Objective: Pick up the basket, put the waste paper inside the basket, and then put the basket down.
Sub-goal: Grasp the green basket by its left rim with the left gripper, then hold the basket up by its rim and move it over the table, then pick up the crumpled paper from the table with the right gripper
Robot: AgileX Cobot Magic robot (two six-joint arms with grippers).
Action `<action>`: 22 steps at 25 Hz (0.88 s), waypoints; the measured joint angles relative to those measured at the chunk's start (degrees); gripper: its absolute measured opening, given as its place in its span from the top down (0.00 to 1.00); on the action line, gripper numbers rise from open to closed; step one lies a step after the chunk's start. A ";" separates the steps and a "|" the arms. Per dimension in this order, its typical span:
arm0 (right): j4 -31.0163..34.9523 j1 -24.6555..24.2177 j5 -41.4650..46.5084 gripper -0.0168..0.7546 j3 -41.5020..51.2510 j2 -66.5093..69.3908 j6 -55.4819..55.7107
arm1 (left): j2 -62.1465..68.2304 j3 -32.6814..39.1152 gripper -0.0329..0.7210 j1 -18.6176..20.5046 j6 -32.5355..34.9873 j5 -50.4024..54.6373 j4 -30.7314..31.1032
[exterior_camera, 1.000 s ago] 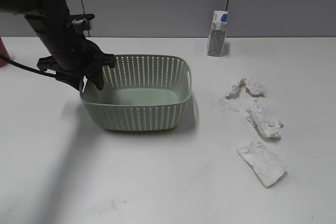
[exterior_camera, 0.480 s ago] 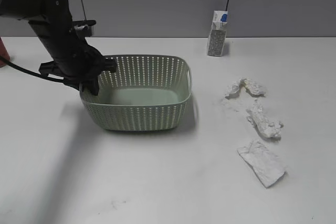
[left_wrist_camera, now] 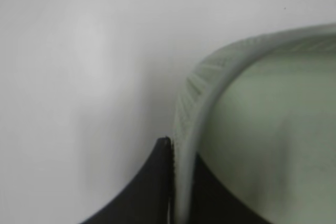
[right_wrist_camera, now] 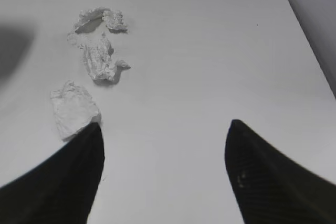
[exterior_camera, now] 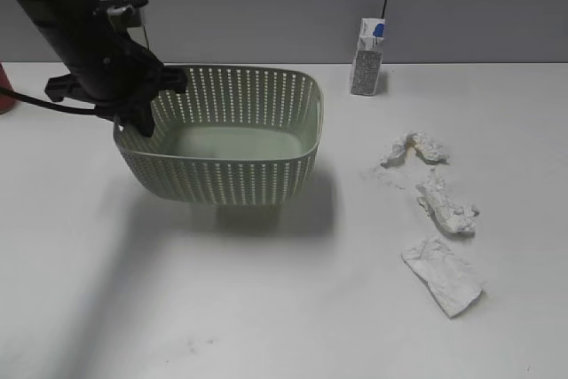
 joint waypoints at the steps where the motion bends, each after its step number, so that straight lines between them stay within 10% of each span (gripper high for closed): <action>1: 0.39 0.00 0.00 0.24 -0.38 1.18 0.00 | -1.82 1.97 0.95 0.00 -0.44 -0.45 0.00; 8: 8.72 0.00 -1.39 0.24 -3.41 17.50 -4.31 | -12.28 17.31 0.95 0.00 -1.94 -6.64 0.82; 22: 14.55 8.43 -18.53 0.24 -17.82 67.90 -10.90 | -12.80 19.17 0.95 0.00 -2.16 -8.49 2.43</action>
